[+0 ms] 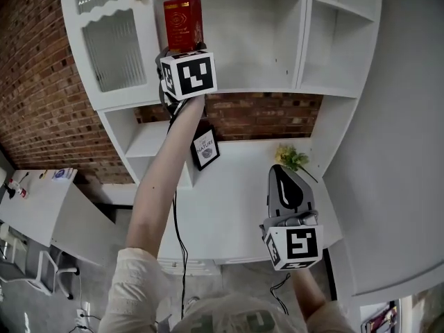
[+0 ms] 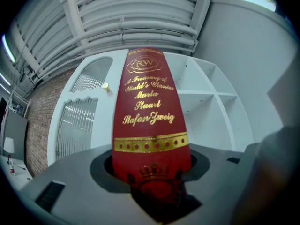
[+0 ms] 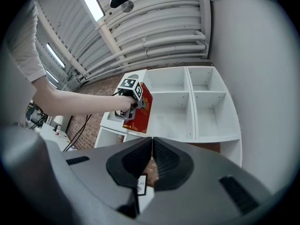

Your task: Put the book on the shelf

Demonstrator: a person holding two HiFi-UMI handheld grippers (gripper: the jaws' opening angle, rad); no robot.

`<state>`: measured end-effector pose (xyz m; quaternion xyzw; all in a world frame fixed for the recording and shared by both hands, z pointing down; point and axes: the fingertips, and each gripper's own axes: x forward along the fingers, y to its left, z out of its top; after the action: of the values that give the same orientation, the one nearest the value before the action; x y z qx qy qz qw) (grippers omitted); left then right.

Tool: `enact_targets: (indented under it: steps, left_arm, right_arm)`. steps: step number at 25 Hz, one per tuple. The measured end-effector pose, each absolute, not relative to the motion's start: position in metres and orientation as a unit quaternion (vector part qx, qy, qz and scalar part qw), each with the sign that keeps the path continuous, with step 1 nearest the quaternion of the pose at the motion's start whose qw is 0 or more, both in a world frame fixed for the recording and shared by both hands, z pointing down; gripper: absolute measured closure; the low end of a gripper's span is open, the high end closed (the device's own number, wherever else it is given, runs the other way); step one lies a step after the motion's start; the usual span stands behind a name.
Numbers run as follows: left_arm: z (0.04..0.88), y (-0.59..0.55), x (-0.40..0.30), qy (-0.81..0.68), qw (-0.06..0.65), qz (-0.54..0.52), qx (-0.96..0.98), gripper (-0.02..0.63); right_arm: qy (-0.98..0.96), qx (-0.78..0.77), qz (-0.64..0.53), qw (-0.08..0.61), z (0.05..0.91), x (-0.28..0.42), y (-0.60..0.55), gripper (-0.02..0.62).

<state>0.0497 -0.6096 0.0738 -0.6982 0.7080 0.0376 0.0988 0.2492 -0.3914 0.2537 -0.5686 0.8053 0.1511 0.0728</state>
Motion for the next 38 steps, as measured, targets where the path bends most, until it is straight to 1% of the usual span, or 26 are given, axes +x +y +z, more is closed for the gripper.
enact_targets:
  steps: [4, 10, 20, 26, 38]
  left_arm:
    - [0.085, -0.631, 0.041, 0.716, 0.087, 0.018, -0.692, 0.36]
    - [0.082, -0.662, 0.038, 0.717, 0.072, 0.027, -0.693, 0.36]
    - [0.083, -0.707, 0.037, 0.724, 0.068, 0.024, -0.686, 0.362]
    - [0.083, -0.735, 0.036, 0.724, 0.065, 0.026, -0.686, 0.362]
    - [0.083, -0.779, 0.026, 0.724, 0.056, 0.028, -0.687, 0.36]
  right_arm:
    - [0.81, -0.565, 0.146, 0.061, 0.262, 0.247, -0.399, 0.578]
    - [0.813, -0.566, 0.132, 0.05, 0.276, 0.249, -0.414, 0.578]
    - [0.799, -0.585, 0.133, 0.039, 0.284, 0.257, -0.431, 0.578]
    - [0.792, -0.6, 0.107, 0.046, 0.29, 0.27, -0.44, 0.578]
    - [0.785, -0.613, 0.088, 0.035, 0.304, 0.28, -0.457, 0.578]
